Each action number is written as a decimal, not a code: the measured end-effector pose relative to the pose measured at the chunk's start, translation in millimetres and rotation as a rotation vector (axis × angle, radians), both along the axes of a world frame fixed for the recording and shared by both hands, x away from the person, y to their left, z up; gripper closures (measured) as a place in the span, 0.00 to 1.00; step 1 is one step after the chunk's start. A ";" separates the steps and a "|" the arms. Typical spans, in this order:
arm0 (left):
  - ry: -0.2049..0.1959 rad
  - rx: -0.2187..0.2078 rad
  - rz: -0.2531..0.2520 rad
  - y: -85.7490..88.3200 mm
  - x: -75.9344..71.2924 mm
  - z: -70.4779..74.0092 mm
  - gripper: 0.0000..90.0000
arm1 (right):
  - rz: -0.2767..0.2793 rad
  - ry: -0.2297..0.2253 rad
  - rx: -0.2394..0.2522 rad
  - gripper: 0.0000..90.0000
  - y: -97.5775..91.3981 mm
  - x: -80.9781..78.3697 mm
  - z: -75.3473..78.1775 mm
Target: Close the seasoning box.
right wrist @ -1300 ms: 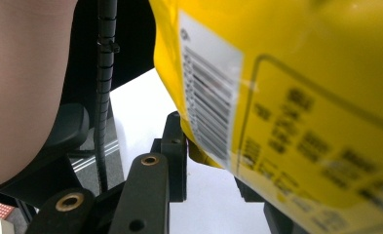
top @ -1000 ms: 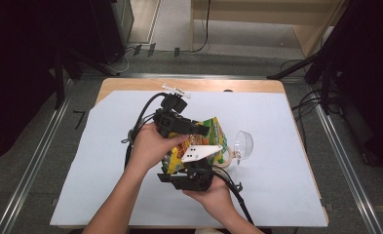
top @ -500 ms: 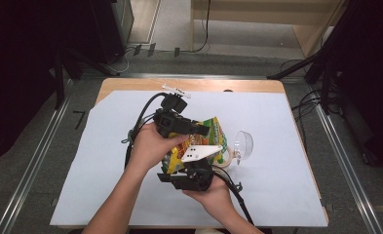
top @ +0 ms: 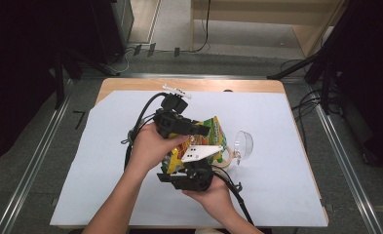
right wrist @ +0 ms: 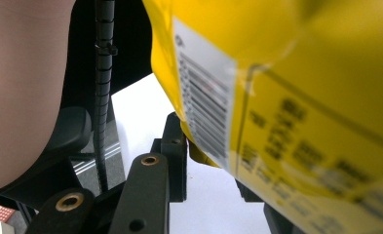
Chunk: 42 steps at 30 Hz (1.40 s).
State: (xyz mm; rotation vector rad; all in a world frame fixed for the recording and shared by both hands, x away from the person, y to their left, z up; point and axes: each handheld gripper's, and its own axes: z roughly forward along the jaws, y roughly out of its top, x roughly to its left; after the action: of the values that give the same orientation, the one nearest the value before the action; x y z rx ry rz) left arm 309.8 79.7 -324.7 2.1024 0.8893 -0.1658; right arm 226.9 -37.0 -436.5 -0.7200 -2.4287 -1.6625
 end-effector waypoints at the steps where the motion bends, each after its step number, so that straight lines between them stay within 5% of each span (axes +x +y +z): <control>1: 0.000 0.001 0.000 0.0 -0.1 0.0 0.79 | -0.001 -0.003 0.001 0.80 0.1 0.1 -0.1; 15: -0.016 0.003 -0.001 -2.7 -3.4 1.6 0.79 | -0.008 0.009 0.006 0.79 -1.0 1.3 -2.6; 42: 0.041 -0.024 0.013 4.6 10.2 -6.9 0.79 | -0.002 0.001 -0.014 0.79 0.1 0.8 -0.7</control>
State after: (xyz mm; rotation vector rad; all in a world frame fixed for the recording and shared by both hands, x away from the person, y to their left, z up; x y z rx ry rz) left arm 319.9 84.3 -331.6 2.0772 0.9211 -0.2123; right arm 227.7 -36.8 -437.2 -0.7255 -2.4419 -1.6470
